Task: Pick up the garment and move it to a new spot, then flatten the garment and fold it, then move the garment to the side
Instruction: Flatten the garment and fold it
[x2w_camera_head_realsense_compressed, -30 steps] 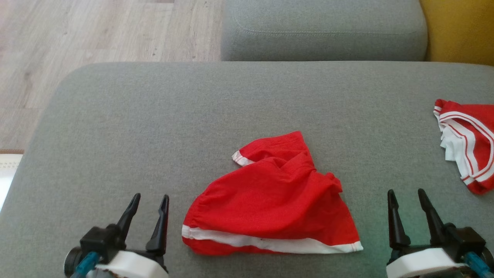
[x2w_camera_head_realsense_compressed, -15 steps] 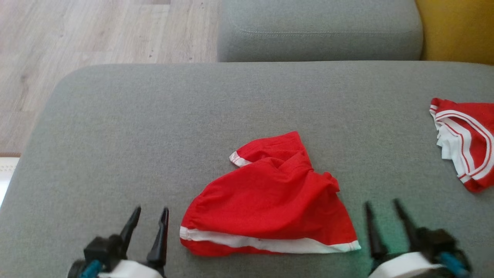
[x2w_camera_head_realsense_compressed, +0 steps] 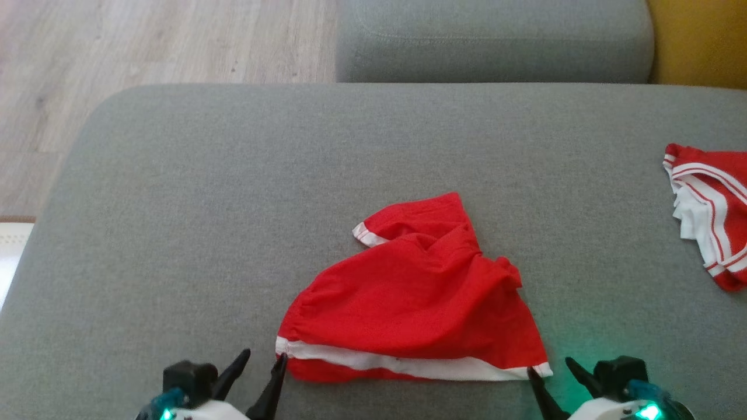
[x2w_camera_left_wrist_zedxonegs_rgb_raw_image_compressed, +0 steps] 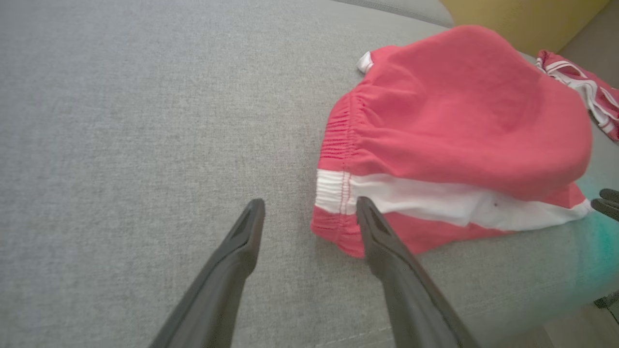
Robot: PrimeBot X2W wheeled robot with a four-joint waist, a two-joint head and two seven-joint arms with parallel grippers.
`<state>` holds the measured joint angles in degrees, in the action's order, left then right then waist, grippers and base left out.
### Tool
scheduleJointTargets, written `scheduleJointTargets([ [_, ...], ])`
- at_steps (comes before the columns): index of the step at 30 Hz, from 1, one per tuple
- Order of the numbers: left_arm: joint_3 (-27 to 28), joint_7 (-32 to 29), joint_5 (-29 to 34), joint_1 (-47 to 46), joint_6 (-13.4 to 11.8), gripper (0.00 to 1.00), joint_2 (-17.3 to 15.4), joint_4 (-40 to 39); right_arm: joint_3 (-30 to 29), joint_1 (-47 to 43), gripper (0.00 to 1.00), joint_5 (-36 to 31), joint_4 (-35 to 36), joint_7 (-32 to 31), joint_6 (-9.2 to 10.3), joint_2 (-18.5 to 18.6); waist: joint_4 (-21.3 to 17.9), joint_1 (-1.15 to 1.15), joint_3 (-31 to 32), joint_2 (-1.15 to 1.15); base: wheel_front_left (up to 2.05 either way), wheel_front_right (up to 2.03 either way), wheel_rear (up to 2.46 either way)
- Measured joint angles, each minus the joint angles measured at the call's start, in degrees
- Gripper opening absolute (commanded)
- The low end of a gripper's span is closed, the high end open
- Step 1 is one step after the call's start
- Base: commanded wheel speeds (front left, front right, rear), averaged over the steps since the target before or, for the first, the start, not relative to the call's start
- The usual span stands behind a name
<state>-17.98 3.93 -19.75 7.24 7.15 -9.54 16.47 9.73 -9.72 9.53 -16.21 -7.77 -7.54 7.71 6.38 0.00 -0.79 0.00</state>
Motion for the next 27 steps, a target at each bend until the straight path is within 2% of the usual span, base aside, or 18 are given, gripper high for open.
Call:
scheduleJointTargets([
  [10, -4.01, -0.88, -4.43, -3.81, 0.0, 1.0, -1.35, 0.66, 2.71, 1.64, 1.0, -0.02, -0.16, -2.61, 0.0, 0.05, -0.14, 0.0, -3.02, 0.0, 0.0, 0.0, 0.0],
  [27, -5.81, -0.3, -8.08, -6.23, 0.0, 1.0, -2.18, 5.95, 4.37, 3.37, 1.0, 0.65, -0.42, -2.59, 0.0, 0.6, -1.09, 0.0, -4.39, 0.0, 0.0, 0.0, 0.0],
])
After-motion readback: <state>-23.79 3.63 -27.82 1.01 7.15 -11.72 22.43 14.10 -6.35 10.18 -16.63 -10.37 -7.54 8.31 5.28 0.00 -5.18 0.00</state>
